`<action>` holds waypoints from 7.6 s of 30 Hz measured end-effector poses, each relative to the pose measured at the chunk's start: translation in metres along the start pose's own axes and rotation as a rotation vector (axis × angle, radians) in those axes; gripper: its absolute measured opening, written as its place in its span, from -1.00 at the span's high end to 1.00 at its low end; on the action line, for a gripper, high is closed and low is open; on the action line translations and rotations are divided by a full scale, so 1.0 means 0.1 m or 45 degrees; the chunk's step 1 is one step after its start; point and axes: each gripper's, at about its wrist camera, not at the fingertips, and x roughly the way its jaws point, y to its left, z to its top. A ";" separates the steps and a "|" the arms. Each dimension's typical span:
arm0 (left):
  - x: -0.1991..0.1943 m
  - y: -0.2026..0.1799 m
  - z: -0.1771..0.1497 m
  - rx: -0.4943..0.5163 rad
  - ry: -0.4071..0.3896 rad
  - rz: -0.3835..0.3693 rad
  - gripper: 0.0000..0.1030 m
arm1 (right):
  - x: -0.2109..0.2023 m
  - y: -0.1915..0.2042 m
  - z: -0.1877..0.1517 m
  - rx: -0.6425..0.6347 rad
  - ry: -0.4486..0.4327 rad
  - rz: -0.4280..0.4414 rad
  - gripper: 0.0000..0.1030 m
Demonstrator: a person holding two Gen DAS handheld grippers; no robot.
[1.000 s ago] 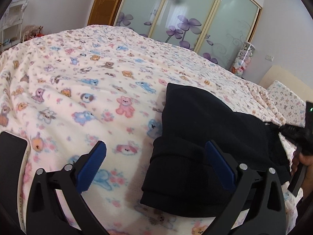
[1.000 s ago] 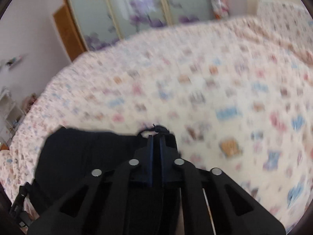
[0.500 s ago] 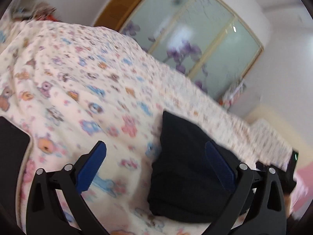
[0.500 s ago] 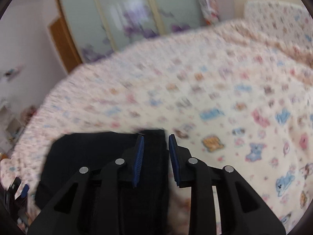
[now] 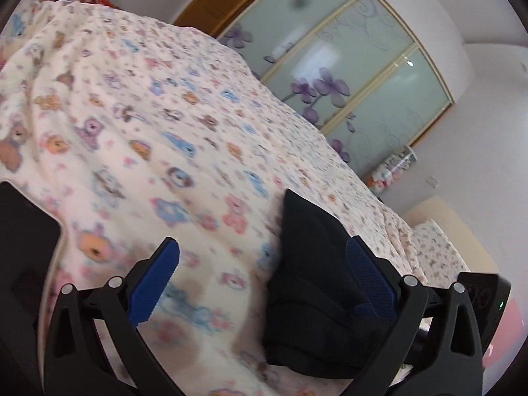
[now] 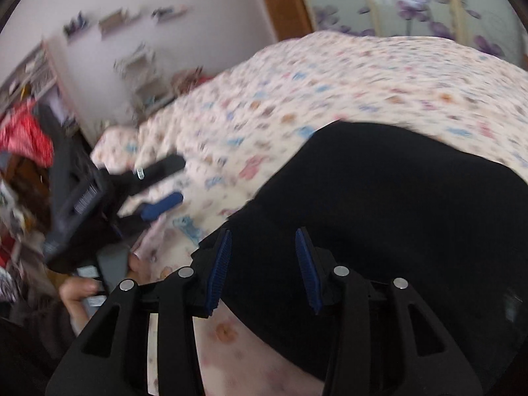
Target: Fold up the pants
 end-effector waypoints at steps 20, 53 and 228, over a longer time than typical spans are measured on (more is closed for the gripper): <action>0.53 -0.21 -0.31 0.268 0.483 0.041 -0.97 | -0.56 -0.46 -0.26 0.183 -0.098 -0.034 0.04; 0.32 -0.23 -0.51 0.150 0.510 -0.100 0.74 | 1.11 0.22 0.90 -0.253 0.242 -0.857 -0.18; 2.20 -1.21 0.17 0.351 0.569 -0.063 0.65 | -1.16 -2.83 -0.66 0.848 -0.488 -0.059 0.41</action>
